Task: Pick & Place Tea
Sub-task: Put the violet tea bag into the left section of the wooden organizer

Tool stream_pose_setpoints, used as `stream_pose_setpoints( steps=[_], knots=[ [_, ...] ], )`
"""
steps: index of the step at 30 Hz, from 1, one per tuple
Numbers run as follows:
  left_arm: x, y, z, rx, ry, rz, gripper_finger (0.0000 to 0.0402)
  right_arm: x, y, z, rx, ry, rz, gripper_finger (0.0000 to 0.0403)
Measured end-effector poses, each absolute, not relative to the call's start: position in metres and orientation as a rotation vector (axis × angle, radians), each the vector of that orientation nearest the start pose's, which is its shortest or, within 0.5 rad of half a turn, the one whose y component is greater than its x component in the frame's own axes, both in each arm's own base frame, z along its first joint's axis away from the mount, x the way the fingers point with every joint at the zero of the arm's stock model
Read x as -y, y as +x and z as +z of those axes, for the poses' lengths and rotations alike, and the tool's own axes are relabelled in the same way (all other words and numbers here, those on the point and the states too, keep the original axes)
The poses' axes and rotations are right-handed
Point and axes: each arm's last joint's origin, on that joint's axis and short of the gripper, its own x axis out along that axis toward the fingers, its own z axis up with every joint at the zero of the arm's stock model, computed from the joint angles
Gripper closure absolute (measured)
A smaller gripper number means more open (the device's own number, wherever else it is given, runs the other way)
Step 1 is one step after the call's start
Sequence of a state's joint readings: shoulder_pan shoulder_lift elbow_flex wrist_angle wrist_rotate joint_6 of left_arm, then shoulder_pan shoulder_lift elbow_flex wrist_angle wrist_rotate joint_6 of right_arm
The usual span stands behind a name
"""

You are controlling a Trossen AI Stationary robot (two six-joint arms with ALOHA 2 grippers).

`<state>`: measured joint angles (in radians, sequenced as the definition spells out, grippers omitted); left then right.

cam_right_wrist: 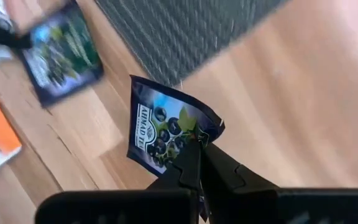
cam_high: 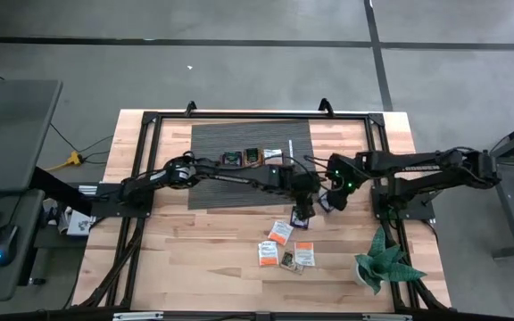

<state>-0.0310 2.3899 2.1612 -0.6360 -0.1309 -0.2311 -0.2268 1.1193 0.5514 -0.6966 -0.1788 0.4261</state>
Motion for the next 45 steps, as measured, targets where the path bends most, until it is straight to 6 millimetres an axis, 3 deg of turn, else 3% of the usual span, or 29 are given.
stream_pose_setpoints(
  steps=[7, 12, 30, 45],
  knots=[
    [0.004, 0.530, 0.233, -0.751, -0.184, 0.102, 0.0205, 0.035, 0.179, 0.219, -1.245, 0.357, -0.269, 0.0403],
    [-0.002, 0.535, 0.246, -0.649, -0.203, 0.080, 0.0205, 0.030, 0.179, 0.238, -1.282, 0.264, -0.250, 0.0403],
    [-0.007, 0.540, 0.261, -0.516, -0.291, 0.099, 0.0205, 0.004, 0.181, 0.261, -1.281, 0.138, -0.170, 0.0403],
    [-0.007, 0.540, 0.266, -0.487, -0.341, 0.102, 0.0205, -0.007, 0.184, 0.274, -1.249, 0.098, -0.148, 0.0403]
  ],
)
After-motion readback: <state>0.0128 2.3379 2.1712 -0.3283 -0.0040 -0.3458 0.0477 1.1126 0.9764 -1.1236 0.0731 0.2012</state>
